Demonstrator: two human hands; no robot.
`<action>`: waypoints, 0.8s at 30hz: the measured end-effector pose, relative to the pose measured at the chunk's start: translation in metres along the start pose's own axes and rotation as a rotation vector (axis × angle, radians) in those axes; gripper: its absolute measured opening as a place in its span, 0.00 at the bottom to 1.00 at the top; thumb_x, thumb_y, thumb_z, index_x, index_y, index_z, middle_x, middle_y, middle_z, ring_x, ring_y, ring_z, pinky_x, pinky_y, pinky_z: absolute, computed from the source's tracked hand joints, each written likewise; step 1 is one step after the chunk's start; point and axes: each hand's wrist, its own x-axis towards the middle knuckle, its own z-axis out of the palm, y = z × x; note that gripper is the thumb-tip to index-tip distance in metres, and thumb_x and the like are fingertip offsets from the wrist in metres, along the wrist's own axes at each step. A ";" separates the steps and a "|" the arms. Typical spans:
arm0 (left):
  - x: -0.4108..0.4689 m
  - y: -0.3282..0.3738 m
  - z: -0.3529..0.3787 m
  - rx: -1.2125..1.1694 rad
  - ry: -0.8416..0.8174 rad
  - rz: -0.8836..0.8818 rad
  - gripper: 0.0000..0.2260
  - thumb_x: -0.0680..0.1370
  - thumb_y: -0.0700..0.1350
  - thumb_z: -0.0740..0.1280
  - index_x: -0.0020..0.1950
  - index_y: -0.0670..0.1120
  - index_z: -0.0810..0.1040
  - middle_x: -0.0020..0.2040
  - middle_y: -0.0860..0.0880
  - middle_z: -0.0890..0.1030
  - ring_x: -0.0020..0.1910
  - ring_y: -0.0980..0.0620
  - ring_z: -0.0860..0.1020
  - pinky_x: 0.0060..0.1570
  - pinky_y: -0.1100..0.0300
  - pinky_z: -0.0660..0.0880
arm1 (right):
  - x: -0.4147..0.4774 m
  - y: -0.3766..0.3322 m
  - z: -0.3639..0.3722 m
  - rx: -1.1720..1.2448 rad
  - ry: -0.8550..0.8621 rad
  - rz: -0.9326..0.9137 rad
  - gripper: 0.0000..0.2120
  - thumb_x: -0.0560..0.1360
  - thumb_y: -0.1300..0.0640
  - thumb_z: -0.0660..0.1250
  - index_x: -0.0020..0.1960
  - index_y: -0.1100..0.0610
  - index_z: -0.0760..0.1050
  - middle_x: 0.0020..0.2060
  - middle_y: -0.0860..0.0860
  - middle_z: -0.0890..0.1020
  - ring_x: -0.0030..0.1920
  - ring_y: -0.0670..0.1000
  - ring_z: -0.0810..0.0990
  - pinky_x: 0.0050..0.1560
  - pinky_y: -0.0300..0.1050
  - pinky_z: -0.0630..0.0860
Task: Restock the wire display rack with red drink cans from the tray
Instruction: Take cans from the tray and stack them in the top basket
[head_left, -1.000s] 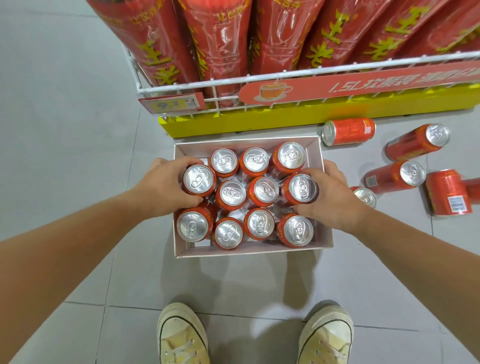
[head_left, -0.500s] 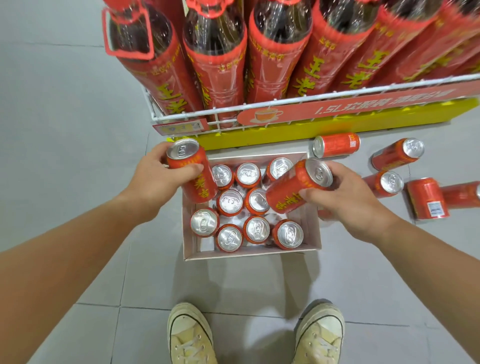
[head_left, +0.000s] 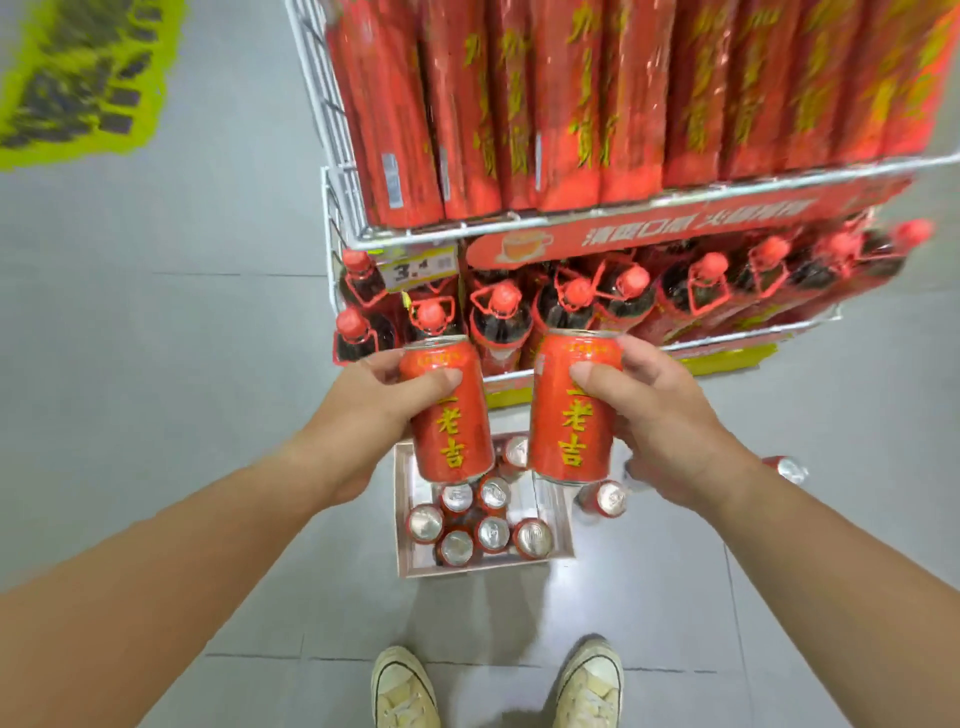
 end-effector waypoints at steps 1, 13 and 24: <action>-0.011 0.026 0.005 0.014 -0.006 0.008 0.09 0.72 0.42 0.76 0.51 0.46 0.83 0.43 0.52 0.86 0.41 0.55 0.84 0.41 0.61 0.82 | -0.011 -0.025 0.001 -0.009 0.014 -0.010 0.08 0.74 0.62 0.73 0.51 0.56 0.79 0.31 0.42 0.82 0.30 0.39 0.78 0.28 0.30 0.72; -0.160 0.394 0.031 0.103 -0.027 0.297 0.03 0.75 0.43 0.73 0.47 0.45 0.84 0.38 0.52 0.86 0.37 0.56 0.84 0.36 0.61 0.80 | -0.122 -0.379 0.039 -0.039 0.151 -0.293 0.16 0.67 0.51 0.73 0.53 0.55 0.81 0.42 0.48 0.86 0.42 0.47 0.84 0.42 0.45 0.80; -0.263 0.625 0.050 0.145 -0.041 0.573 0.02 0.76 0.43 0.74 0.44 0.45 0.83 0.34 0.53 0.85 0.31 0.58 0.82 0.34 0.63 0.77 | -0.192 -0.594 0.066 0.025 0.218 -0.523 0.16 0.67 0.57 0.78 0.52 0.56 0.77 0.43 0.52 0.86 0.44 0.50 0.84 0.47 0.49 0.80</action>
